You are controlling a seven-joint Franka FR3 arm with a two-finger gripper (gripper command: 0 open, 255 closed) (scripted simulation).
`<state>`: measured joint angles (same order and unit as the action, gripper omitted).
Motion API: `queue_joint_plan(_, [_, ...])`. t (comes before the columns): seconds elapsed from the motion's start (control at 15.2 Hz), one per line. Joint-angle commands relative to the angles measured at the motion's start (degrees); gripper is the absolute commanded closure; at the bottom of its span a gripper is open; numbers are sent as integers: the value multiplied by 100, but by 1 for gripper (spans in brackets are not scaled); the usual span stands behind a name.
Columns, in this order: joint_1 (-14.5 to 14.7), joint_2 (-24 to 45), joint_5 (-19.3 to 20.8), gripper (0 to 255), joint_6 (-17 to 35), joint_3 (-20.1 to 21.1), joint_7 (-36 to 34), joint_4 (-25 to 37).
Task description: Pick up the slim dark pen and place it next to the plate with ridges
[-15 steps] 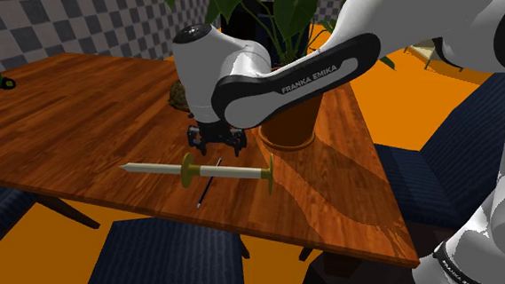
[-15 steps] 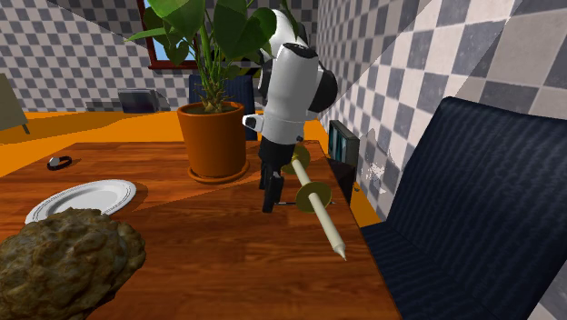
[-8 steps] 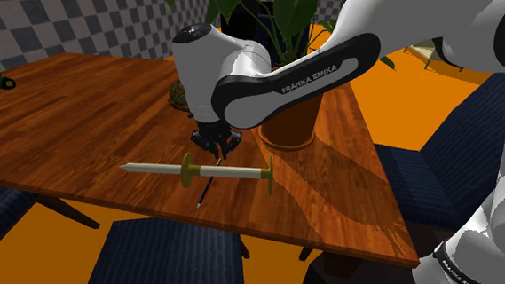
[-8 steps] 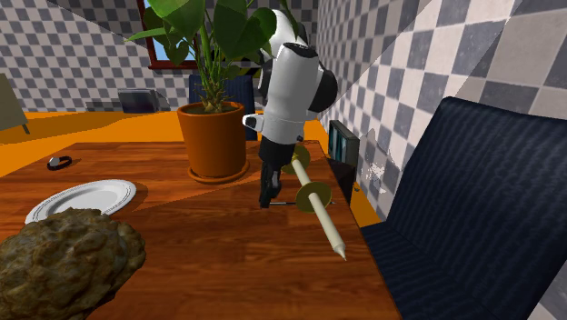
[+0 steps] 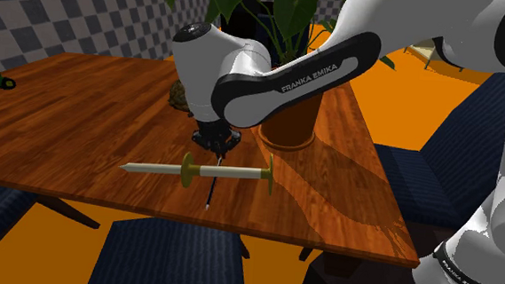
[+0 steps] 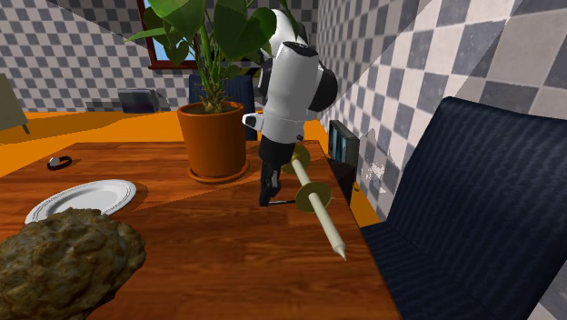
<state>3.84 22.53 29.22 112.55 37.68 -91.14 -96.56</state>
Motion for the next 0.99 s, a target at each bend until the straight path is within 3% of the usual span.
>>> queue_joint_plan(0.0, [-8,-40,-40,255,-84,16,40,54])
queue_joint_plan(0.92, [21,-269,-296,255,-987,124,380,831])
